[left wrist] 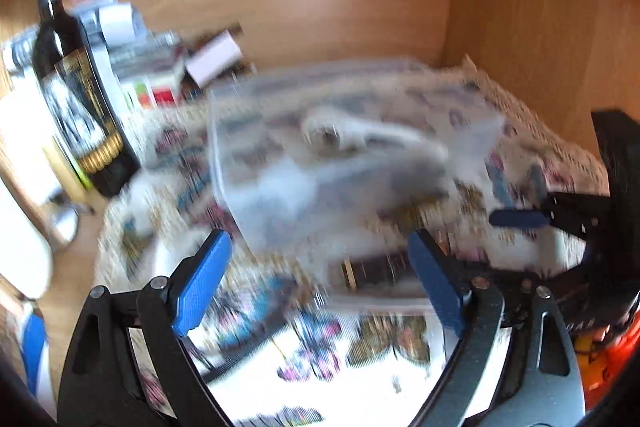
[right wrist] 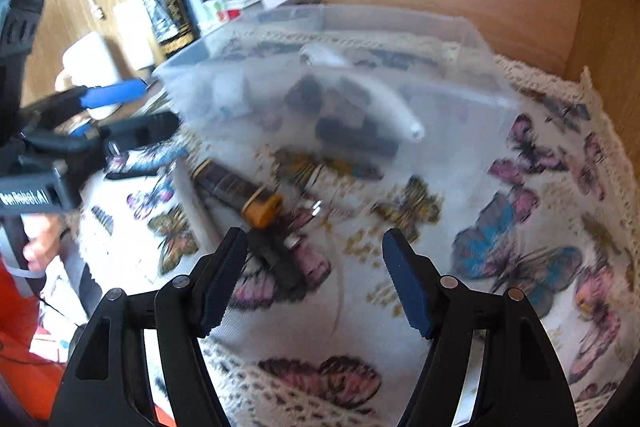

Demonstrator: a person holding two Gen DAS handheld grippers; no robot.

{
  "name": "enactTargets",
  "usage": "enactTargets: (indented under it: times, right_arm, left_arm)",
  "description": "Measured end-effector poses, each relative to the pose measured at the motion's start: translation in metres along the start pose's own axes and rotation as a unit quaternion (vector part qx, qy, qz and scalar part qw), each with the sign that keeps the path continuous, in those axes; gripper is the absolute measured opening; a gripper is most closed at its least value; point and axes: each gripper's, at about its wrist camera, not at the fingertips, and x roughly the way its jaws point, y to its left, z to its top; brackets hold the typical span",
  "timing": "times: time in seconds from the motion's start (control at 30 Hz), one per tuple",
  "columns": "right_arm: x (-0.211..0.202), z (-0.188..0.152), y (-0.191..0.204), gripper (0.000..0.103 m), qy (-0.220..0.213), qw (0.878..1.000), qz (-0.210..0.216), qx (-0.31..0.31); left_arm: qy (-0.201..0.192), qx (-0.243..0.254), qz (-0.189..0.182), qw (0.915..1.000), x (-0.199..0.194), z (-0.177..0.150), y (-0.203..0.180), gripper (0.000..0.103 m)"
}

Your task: Organize rigid objects

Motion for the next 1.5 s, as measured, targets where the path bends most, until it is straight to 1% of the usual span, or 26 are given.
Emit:
enactTargets:
  times: [0.07,0.1,0.13,0.23,0.27,0.33,0.4,0.43,0.53,0.57,0.7,0.8,0.83,0.87,0.9,0.97,1.0,1.07,1.17,1.27,1.33,1.4,1.5]
  right_arm:
    - [0.001,-0.005,0.002,0.064,0.006,1.000,0.003,-0.002]
    - [0.002,-0.007,0.004,0.063,0.007,1.000,-0.002,-0.006]
    - [0.002,-0.007,0.006,0.060,0.005,1.000,-0.009,-0.012]
    - [0.004,-0.006,0.010,0.047,0.003,1.000,-0.009,-0.022]
    - [0.005,-0.006,0.011,0.045,0.002,1.000,-0.011,-0.025]
    - [0.007,-0.005,0.015,0.032,-0.001,0.999,-0.013,-0.034]
    - [0.007,-0.005,0.019,0.025,-0.004,0.999,-0.008,-0.037]
    - [0.007,-0.005,0.020,0.024,-0.005,0.999,-0.008,-0.036]
    - [0.005,-0.006,0.019,0.018,-0.009,0.999,-0.011,-0.031]
    - [0.004,-0.007,0.018,0.018,-0.009,1.000,-0.010,-0.027]
    - [-0.003,-0.011,0.010,0.018,-0.012,1.000,-0.022,-0.009]
    - [-0.008,-0.015,0.003,0.018,-0.015,0.999,-0.028,0.004]
    - [-0.010,-0.016,0.000,0.018,-0.016,0.999,-0.031,0.009]
    - [-0.012,-0.017,-0.001,0.018,-0.017,0.999,-0.032,0.012]
    - [-0.014,-0.018,-0.003,0.018,-0.019,0.999,-0.036,0.016]
    - [-0.016,-0.019,-0.006,0.018,-0.020,0.999,-0.039,0.022]
    - [-0.016,-0.019,-0.006,0.018,-0.021,0.999,-0.039,0.023]
    - [-0.017,-0.020,-0.008,0.018,-0.023,0.999,-0.040,0.026]
    - [-0.017,-0.020,-0.008,0.018,-0.024,0.999,-0.035,0.030]
    - [-0.017,-0.022,-0.005,0.018,-0.024,0.999,-0.033,0.026]
    - [-0.016,-0.022,-0.003,0.018,-0.024,0.999,-0.031,0.024]
    - [-0.016,-0.022,0.000,0.018,-0.025,0.999,-0.029,0.022]
    - [-0.017,-0.024,0.003,0.018,-0.027,0.999,-0.029,0.020]
  left_arm:
    - [0.021,0.005,0.003,0.9998,0.005,-0.013,0.000,0.091]
    - [0.029,0.006,0.006,0.9995,0.008,-0.018,0.001,0.091]
    - [0.038,0.006,0.006,0.9992,0.009,-0.024,0.002,0.091]
    - [0.052,0.000,0.000,0.9986,0.010,-0.035,0.005,0.091]
    - [0.054,0.000,0.000,0.9985,0.010,-0.037,0.005,0.091]
    - [0.054,0.004,0.000,0.9985,0.009,-0.037,0.004,0.091]
    - [0.052,0.015,-0.006,0.9985,0.009,-0.034,0.000,0.091]
    - [0.051,0.024,-0.009,0.9984,0.009,-0.032,-0.005,0.091]
    - [0.050,0.055,-0.013,0.9971,0.013,-0.025,-0.018,0.091]
    - [0.050,0.068,-0.018,0.9962,0.015,-0.022,-0.023,0.091]
    - [0.062,0.098,-0.051,0.9920,0.024,-0.013,-0.036,0.091]
    - [0.086,0.095,-0.083,0.9882,0.034,-0.012,-0.039,0.090]
    - [0.094,0.092,-0.091,0.9871,0.037,-0.013,-0.039,0.087]
    - [0.097,0.090,-0.090,0.9871,0.038,-0.014,-0.039,0.080]
    - [0.097,0.089,-0.085,0.9877,0.037,-0.016,-0.038,0.077]
    - [0.092,0.080,-0.082,0.9892,0.031,-0.018,-0.036,0.061]
    - [0.091,0.074,-0.081,0.9898,0.028,-0.020,-0.034,0.056]
    - [0.088,0.064,-0.075,0.9912,0.021,-0.025,-0.031,0.042]
    - [0.084,0.063,-0.070,0.9920,0.011,-0.031,-0.031,0.029]
    - [0.085,0.070,-0.083,0.9904,0.004,-0.036,-0.039,0.021]
    - [0.082,0.079,-0.082,0.9901,0.003,-0.038,-0.046,0.021]
    - [0.082,0.085,-0.080,0.9898,0.011,-0.035,-0.052,0.021]
    - [0.071,0.075,-0.073,0.9920,0.017,-0.031,-0.058,0.020]
